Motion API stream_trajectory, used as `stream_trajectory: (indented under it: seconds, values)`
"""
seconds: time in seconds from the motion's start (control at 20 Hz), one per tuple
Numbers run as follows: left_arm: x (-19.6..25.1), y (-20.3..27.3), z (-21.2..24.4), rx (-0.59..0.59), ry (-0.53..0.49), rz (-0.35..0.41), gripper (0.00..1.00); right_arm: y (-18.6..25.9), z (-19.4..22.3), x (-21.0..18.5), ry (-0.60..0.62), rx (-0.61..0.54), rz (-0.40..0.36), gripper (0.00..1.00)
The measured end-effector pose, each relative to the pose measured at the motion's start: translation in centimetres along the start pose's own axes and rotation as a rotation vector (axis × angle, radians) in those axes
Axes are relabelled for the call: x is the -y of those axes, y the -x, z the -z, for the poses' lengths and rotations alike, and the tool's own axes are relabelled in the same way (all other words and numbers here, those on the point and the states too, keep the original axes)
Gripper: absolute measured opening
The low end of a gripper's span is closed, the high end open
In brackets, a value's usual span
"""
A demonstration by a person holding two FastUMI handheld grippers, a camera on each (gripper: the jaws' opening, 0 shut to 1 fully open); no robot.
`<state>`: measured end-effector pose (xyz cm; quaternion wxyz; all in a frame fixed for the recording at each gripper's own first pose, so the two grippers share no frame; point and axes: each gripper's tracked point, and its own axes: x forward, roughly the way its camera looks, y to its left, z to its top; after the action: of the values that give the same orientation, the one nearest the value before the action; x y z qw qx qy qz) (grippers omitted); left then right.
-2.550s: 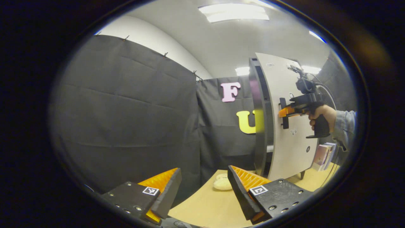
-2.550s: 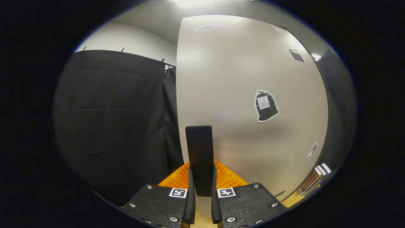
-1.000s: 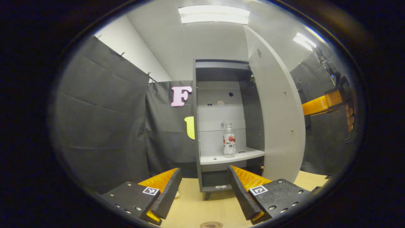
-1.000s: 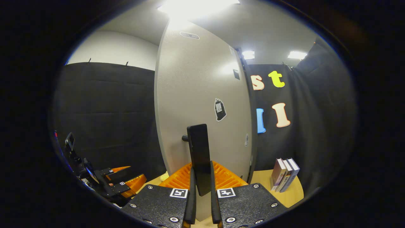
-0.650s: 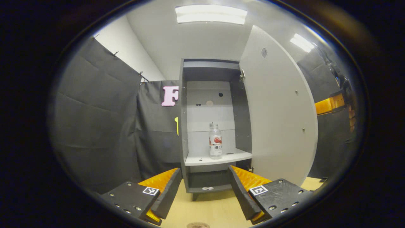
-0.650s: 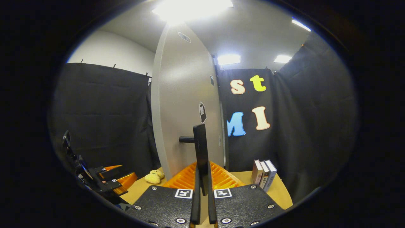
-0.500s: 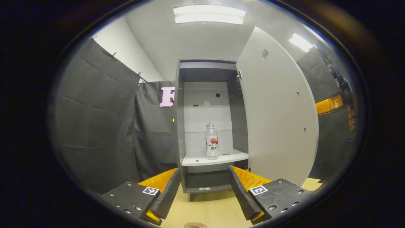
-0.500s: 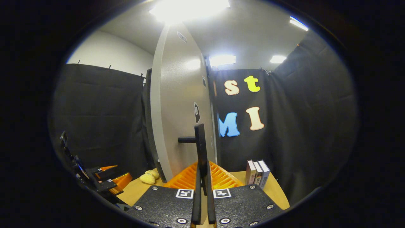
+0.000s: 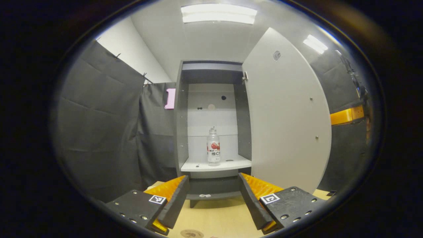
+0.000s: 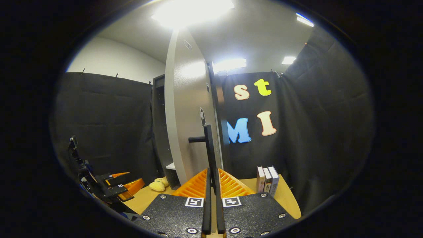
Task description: Open the cabinet door with the right hand, grasp the bottle in the cabinet with the left hand and place it on the coaster, then close the cabinet door with the right hand.
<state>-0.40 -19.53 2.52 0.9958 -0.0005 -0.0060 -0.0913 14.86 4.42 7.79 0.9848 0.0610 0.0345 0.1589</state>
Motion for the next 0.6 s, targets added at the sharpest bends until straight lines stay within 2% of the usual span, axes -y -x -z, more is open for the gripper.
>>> stream_trajectory:
  seconds: [0.05, 0.1, 0.2, 0.25, 0.3, 0.35, 0.4, 0.45, 0.55, 0.6]
  values:
    - [0.2, -0.4, -0.3, 0.001, 0.001, 0.002, 0.87, 0.5, -0.3, 0.4, -0.011, 0.013, 0.007, 0.06]
    - [0.3, -0.8, -0.7, 0.004, -0.001, 0.004, 0.88, 0.9, -0.4, 1.2, -0.022, 0.024, 0.012, 0.06]
    - [0.4, -1.6, -1.4, 0.015, -0.005, 0.005, 0.87, 2.1, -0.6, 2.8, -0.029, 0.044, 0.033, 0.22]
    - [0.3, -2.1, -1.6, 0.017, -0.003, 0.006, 0.88, 2.7, -0.5, 3.6, -0.02, 0.051, 0.053, 0.43]
    - [0.4, -2.9, -1.8, 0.016, 0.004, 0.009, 0.87, 3.1, -0.2, 4.5, -0.004, 0.057, 0.08, 0.54]
    - [0.3, -3.6, -1.8, 0.013, 0.013, 0.014, 0.92, 3.5, 0.3, 5.5, 0.02, 0.055, 0.116, 0.82]
    - [0.2, -4.6, -2.0, 0.012, 0.018, 0.014, 0.92, 4.0, 1.0, 6.5, 0.052, 0.046, 0.153, 0.9]
    - [0.1, -5.6, -2.2, 0.014, 0.02, 0.016, 0.87, 4.5, 1.6, 7.4, 0.087, 0.034, 0.192, 0.95]
    - [0.0, -7.9, -2.4, 0.012, 0.013, 0.026, 0.92, 5.1, 2.4, 8.6, 0.141, 0.017, 0.255, 0.95]
    - [-0.2, -9.2, -2.4, 0.005, 0.009, 0.03, 0.88, 5.3, 2.8, 8.7, 0.155, 0.01, 0.274, 0.95]
